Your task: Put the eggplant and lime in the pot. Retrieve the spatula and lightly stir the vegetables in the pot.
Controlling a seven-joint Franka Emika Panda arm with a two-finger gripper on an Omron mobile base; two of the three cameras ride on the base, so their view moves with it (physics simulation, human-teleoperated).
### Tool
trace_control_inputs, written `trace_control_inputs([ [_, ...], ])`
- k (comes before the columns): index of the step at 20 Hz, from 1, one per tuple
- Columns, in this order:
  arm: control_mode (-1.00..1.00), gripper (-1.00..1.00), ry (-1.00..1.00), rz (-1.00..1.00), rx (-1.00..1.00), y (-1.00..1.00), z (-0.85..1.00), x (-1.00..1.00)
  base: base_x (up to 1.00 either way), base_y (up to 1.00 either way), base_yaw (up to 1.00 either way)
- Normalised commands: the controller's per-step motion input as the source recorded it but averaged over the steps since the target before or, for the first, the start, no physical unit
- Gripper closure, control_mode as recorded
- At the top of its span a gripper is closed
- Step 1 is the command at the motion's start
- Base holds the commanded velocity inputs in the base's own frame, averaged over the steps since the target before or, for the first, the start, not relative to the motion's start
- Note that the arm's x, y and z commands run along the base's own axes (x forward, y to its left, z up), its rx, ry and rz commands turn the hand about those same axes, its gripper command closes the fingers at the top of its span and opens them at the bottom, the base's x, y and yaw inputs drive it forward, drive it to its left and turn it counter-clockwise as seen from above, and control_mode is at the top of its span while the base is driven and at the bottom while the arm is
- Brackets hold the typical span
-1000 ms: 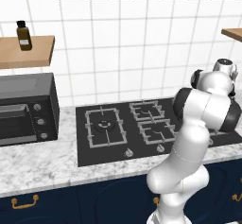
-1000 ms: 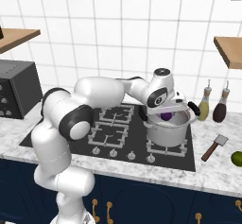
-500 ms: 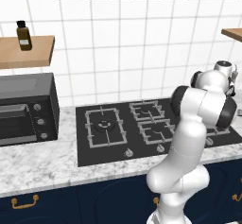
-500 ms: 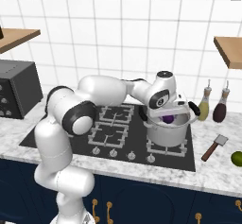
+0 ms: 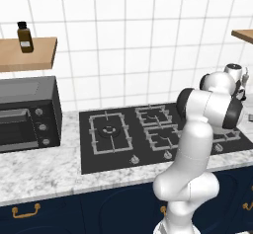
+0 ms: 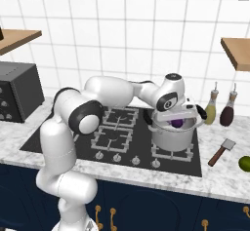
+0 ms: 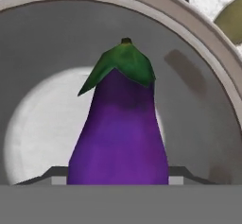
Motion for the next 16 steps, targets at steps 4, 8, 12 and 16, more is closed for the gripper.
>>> trace_control_inputs([
  [4,-1.00,-1.00,0.00,0.00,0.00,0.00,0.00,0.00,0.00,0.00,0.00],
  [8,-1.00,-1.00,0.00,0.00,0.00,0.00,0.00,0.00,0.00,0.00,0.00],
  [12,-1.00,-1.00,0.00,0.00,-0.08,0.01,0.34,-0.02,0.00,0.00,0.00],
  [16,-1.00,-1.00,-0.02,-0.02,-0.14,0.00,0.98,-0.28,0.00,0.00,0.00],
])
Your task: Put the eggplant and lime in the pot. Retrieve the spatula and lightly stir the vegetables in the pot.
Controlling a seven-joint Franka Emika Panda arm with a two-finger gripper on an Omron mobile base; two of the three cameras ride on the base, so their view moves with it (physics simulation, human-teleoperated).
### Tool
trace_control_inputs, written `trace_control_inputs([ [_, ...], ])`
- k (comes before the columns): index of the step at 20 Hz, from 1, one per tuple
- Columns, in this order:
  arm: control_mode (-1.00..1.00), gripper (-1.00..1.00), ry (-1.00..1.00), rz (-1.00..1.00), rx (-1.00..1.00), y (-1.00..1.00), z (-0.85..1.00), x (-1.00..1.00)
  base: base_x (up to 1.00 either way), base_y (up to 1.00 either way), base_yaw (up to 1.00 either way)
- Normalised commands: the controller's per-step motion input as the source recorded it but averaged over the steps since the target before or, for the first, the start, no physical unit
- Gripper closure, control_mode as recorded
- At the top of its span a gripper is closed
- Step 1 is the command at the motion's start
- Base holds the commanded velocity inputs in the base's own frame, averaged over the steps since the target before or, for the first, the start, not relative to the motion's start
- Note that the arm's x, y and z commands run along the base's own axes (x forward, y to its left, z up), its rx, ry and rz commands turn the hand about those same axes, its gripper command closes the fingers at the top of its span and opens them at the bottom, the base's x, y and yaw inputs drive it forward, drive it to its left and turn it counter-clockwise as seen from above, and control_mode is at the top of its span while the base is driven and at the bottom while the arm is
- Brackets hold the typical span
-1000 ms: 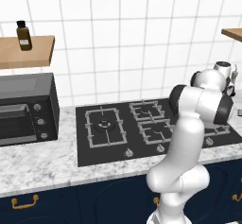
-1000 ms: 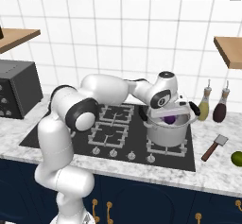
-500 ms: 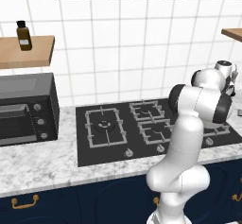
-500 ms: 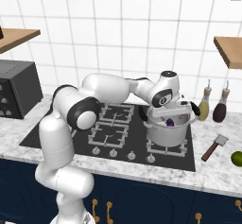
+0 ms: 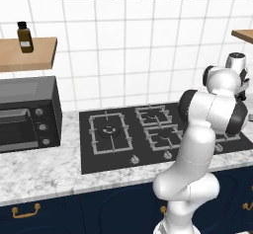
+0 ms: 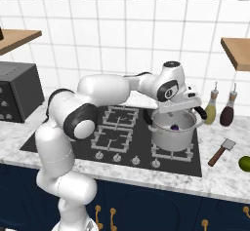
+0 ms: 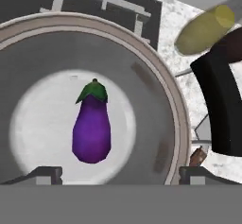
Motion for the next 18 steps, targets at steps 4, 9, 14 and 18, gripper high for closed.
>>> trace_control_inputs([
  [4,-1.00,-1.00,-0.13,-0.05,-0.06,0.00,0.70,-0.46,0.00,0.00,0.00],
  [9,-1.00,-1.00,-0.17,-0.16,0.01,0.01,0.20,-0.76,0.00,0.00,0.00],
  [14,-1.00,-1.00,-0.07,-0.36,0.00,0.00,0.00,-0.76,0.00,0.00,0.00],
  [18,-1.00,-1.00,-0.01,-0.37,0.00,0.00,0.00,-0.56,0.00,0.00,0.00],
])
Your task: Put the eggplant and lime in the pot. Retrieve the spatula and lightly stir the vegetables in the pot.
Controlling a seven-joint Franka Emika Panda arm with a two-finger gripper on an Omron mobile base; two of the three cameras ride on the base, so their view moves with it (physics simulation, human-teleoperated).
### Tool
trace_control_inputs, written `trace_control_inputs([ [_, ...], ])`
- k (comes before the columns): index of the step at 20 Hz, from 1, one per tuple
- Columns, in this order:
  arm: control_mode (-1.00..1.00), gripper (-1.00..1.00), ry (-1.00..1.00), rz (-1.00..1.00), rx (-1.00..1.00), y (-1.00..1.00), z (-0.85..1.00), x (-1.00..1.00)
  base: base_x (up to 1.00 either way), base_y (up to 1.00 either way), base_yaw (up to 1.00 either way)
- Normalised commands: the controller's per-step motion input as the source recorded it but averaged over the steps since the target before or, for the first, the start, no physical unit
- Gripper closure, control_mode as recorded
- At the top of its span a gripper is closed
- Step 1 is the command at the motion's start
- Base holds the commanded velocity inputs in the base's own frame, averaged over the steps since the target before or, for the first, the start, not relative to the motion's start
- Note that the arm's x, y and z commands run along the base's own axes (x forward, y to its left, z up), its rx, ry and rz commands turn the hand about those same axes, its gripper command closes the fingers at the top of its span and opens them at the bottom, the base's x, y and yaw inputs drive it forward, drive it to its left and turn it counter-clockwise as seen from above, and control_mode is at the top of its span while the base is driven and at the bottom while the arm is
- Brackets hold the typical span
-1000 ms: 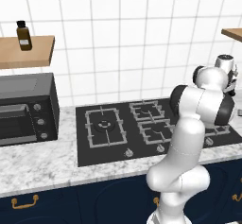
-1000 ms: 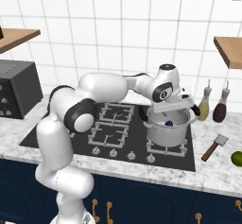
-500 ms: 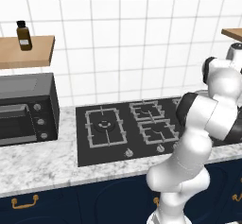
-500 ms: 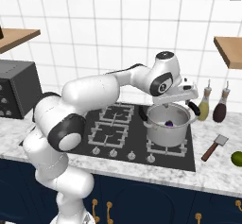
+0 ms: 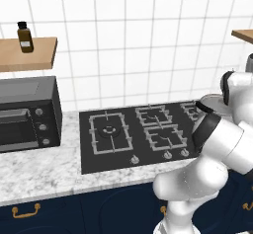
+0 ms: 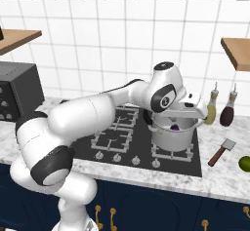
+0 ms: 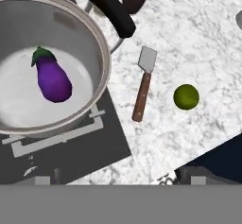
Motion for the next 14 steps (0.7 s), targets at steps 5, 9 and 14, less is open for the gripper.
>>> trace_control_inputs([
  [5,-1.00,-1.00,0.00,-0.32,0.01,-0.09,0.00,-0.41,0.00,0.00,0.00],
  [9,-1.00,-1.00,0.00,-0.27,0.06,-0.29,-0.03,-0.27,0.00,0.00,0.00],
  [14,-1.00,-1.00,0.00,-0.23,0.15,-0.43,-0.12,-0.30,0.00,0.00,0.00],
])
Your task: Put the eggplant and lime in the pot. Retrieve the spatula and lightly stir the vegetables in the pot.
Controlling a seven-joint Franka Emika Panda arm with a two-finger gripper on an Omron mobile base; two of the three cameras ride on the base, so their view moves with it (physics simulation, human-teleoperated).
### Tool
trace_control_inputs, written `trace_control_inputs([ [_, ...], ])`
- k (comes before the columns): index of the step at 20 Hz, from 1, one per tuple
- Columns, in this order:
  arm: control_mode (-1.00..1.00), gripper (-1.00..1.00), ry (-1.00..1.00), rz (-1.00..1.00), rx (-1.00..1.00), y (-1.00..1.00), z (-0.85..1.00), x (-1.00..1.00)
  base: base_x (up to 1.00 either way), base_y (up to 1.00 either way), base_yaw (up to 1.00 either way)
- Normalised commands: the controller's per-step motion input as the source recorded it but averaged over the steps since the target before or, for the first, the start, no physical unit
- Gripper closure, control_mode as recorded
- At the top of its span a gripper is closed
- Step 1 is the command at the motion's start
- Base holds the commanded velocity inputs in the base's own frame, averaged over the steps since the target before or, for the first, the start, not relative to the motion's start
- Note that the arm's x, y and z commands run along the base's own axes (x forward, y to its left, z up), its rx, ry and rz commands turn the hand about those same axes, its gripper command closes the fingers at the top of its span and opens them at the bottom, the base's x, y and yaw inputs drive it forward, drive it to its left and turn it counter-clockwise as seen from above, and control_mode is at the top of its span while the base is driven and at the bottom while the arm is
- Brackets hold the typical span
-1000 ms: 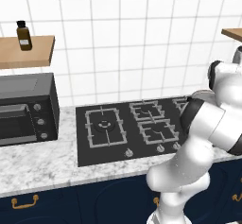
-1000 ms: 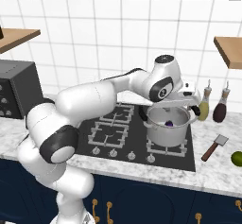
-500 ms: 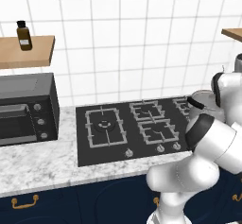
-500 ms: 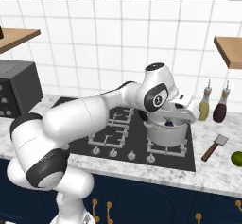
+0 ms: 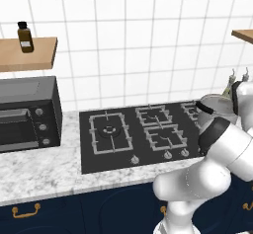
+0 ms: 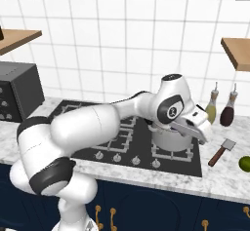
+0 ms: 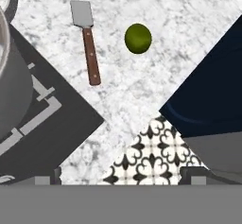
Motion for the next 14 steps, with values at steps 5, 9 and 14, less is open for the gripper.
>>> trace_control_inputs([
  [5,-1.00,-1.00,0.00,-0.08,0.17,-0.59,-0.22,-0.18,0.00,0.00,0.00],
  [9,-1.00,-1.00,-0.01,0.00,0.14,-0.66,-0.32,-0.08,0.00,0.00,0.00],
  [14,-1.00,-1.00,-0.05,0.03,0.05,-0.49,-0.26,-0.03,0.00,0.00,0.00],
])
